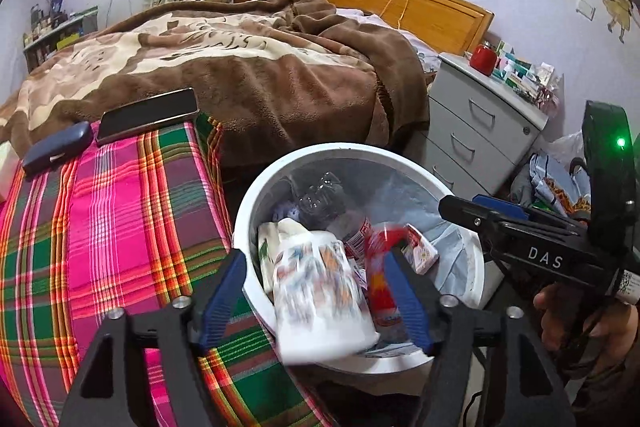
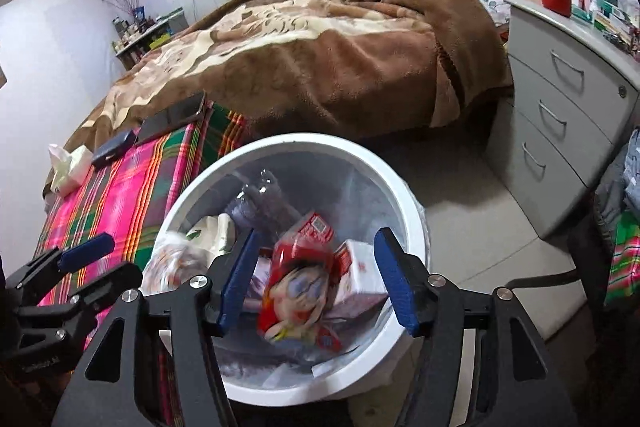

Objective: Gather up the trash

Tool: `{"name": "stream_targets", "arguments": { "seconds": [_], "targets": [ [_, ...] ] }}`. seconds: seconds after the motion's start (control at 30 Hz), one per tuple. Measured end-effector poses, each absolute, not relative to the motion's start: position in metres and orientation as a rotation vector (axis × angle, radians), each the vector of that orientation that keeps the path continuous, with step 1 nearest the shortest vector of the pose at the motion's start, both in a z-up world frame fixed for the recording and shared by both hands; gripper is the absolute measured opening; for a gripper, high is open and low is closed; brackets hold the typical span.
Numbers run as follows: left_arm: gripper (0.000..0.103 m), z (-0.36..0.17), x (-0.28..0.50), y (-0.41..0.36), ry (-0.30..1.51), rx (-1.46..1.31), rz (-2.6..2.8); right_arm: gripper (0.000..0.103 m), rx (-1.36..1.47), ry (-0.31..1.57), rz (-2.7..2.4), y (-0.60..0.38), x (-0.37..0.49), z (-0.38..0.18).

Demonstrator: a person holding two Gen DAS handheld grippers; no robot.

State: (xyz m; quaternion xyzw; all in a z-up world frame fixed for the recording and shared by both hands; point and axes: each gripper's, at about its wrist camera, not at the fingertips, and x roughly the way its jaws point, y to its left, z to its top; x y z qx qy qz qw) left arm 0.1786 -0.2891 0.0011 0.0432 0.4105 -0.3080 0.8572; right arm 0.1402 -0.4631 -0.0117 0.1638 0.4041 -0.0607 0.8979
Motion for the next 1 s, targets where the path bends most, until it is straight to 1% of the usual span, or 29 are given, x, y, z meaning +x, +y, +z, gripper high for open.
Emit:
{"name": "stream_targets", "arguments": {
  "seconds": [0.13,0.4,0.83,1.0],
  "targets": [
    [0.072,0.004,0.173,-0.284,0.851,0.096,-0.642,0.061,0.333,0.824,-0.126,-0.460,0.133,-0.009],
    [0.072,0.014,0.151,-0.264,0.802,0.093,-0.610,0.061,0.280,0.731,-0.173,-0.439,0.104,0.007],
    [0.072,0.031,0.084,-0.210,0.675,0.088,-0.511,0.061,0.273,0.611,-0.157,-0.394,0.055,0.019],
    [0.072,0.034,0.060,-0.192,0.604,0.117,-0.422,0.061,0.244,0.598,-0.176,-0.379,0.044,0.018]
  ]
}}
